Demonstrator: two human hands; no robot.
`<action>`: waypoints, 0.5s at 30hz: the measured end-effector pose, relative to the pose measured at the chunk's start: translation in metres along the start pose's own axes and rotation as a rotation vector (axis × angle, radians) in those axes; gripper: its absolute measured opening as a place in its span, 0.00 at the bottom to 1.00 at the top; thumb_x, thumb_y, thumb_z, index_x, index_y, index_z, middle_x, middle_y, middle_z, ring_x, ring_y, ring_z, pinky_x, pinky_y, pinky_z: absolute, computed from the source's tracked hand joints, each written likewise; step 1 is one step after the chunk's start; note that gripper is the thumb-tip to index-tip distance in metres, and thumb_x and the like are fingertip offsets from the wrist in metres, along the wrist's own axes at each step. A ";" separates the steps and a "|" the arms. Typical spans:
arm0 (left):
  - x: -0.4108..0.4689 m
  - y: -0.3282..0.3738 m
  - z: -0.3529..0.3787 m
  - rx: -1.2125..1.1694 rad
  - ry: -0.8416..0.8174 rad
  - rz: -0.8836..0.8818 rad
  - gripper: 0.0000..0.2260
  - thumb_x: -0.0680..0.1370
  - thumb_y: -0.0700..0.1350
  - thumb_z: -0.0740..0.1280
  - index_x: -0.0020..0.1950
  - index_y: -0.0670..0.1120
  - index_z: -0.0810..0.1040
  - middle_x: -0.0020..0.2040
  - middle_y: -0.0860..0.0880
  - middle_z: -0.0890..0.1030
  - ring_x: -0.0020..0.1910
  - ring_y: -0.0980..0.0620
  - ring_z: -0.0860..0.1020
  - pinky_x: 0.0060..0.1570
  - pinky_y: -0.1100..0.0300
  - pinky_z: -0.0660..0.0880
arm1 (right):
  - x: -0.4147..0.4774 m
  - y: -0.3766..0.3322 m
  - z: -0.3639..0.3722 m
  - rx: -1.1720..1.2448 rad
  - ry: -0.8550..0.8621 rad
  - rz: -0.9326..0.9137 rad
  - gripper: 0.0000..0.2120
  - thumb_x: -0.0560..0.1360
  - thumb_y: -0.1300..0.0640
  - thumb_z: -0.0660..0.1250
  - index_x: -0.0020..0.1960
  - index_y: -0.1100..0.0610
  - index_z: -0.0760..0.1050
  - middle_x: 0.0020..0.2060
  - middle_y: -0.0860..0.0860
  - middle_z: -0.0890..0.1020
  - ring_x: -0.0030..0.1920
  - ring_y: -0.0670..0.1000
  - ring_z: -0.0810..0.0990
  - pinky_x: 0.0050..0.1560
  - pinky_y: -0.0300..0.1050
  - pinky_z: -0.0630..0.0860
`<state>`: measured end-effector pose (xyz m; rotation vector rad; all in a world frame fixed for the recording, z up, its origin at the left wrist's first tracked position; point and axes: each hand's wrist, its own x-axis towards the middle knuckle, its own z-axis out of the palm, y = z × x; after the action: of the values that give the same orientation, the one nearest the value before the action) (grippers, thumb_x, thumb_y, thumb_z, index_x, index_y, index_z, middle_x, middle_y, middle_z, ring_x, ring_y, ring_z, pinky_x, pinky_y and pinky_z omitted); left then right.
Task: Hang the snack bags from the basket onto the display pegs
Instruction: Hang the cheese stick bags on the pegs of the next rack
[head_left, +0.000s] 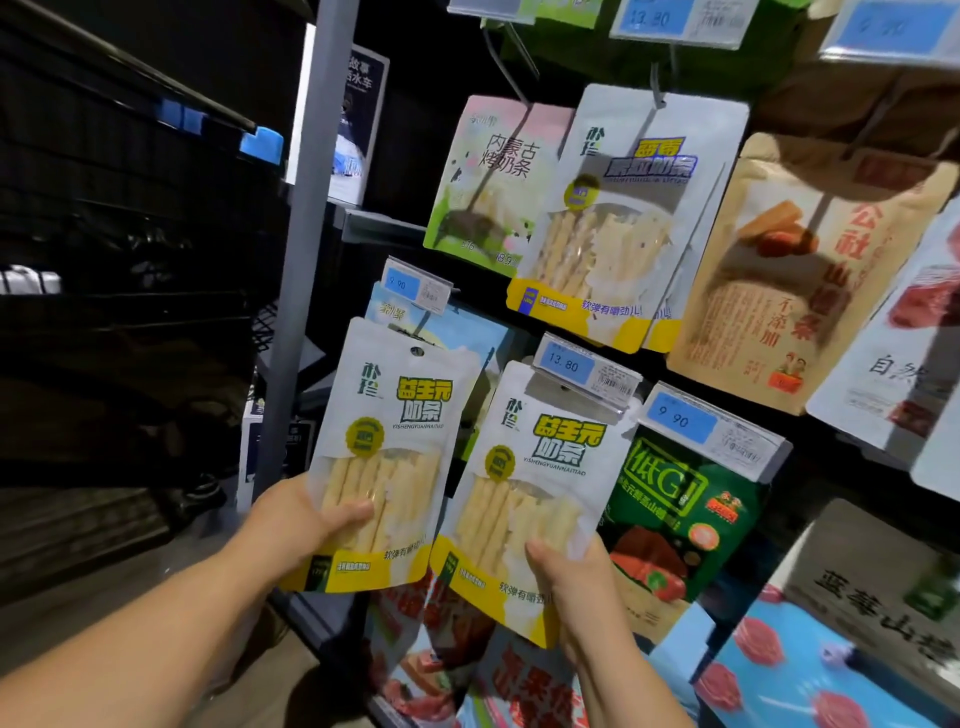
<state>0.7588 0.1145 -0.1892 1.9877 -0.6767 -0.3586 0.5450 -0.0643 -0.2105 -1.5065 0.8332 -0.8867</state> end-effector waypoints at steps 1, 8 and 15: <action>0.000 0.000 0.000 0.001 -0.004 0.002 0.11 0.73 0.53 0.74 0.51 0.51 0.80 0.44 0.50 0.81 0.45 0.50 0.78 0.41 0.58 0.69 | 0.003 0.000 0.000 0.020 0.002 0.003 0.26 0.72 0.60 0.74 0.68 0.51 0.73 0.58 0.49 0.83 0.57 0.52 0.82 0.64 0.57 0.76; 0.000 0.000 0.002 -0.042 -0.014 0.011 0.11 0.73 0.52 0.74 0.52 0.50 0.80 0.44 0.50 0.81 0.46 0.50 0.78 0.43 0.58 0.69 | 0.022 -0.002 0.001 0.027 0.077 0.054 0.22 0.75 0.68 0.70 0.67 0.58 0.73 0.58 0.54 0.82 0.58 0.55 0.81 0.61 0.51 0.76; 0.003 -0.003 0.006 -0.162 -0.067 0.031 0.09 0.72 0.51 0.76 0.50 0.53 0.80 0.43 0.54 0.82 0.46 0.53 0.80 0.38 0.66 0.71 | 0.035 -0.002 0.001 -0.247 0.200 0.054 0.11 0.75 0.55 0.72 0.55 0.57 0.76 0.51 0.54 0.83 0.50 0.55 0.81 0.51 0.49 0.76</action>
<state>0.7597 0.1098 -0.1945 1.8162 -0.6975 -0.4488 0.5623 -0.0950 -0.2054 -1.6161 1.1589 -0.9310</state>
